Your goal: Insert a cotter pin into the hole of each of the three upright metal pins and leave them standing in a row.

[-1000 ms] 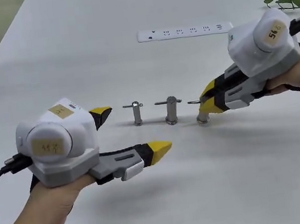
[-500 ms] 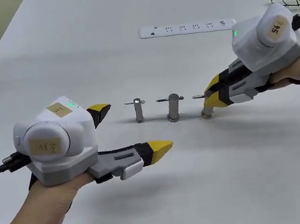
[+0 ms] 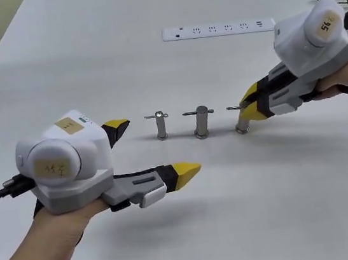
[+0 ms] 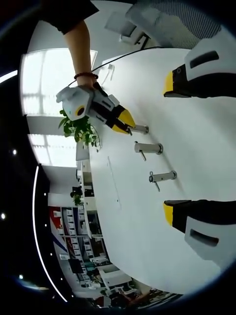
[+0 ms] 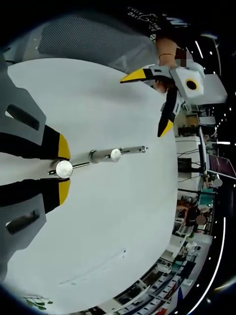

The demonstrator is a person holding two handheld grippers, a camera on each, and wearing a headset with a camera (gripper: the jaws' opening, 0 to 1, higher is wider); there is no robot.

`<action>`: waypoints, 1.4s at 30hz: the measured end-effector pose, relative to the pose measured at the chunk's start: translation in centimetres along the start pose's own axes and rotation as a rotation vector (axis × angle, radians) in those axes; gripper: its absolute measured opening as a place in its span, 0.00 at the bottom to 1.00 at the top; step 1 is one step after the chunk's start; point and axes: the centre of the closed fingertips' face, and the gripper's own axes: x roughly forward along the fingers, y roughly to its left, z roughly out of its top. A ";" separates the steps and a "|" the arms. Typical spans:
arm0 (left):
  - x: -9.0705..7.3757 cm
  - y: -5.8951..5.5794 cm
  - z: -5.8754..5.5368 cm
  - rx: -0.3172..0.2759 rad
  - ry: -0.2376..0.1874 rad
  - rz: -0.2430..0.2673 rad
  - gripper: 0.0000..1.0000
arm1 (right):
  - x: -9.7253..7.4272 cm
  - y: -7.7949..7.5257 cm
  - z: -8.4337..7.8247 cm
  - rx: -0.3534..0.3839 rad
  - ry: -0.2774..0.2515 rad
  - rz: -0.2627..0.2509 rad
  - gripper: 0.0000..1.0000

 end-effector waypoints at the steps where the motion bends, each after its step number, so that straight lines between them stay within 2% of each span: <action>1: 0.0 0.0 0.0 0.000 0.000 -0.001 0.85 | 0.0 0.0 0.0 0.002 0.001 0.002 0.08; 3: 0.0 0.0 -0.1 0.001 0.002 -0.003 0.86 | 0.0 0.0 0.0 0.021 -0.003 0.012 0.08; 14: 0.0 -0.2 -0.2 0.008 0.009 -0.011 0.87 | 0.2 0.0 0.1 -0.010 -0.002 0.047 0.08; 21: 0.0 -0.2 -0.4 0.009 0.014 -0.013 0.88 | 0.4 -0.1 0.1 -0.022 -0.005 0.044 0.09; 27: -0.1 0.0 -0.4 0.006 0.017 -0.007 0.89 | 0.1 -0.1 0.5 -0.019 -0.014 0.025 0.16; 31: -0.3 0.2 -0.3 0.004 0.016 -0.002 0.89 | -0.4 0.3 0.8 -0.017 -0.019 0.020 0.17; 36: -0.4 0.2 -0.1 0.013 0.020 -0.006 0.89 | -0.9 0.2 0.5 -0.005 -0.019 0.001 0.21; 38: -0.5 0.2 0.0 0.018 0.020 -0.005 0.89 | -1.2 0.2 0.5 0.008 -0.022 -0.014 0.24; 42: -0.7 0.4 0.3 -0.014 0.005 0.000 0.89 | -2.1 0.3 1.0 0.055 -0.049 -0.067 0.30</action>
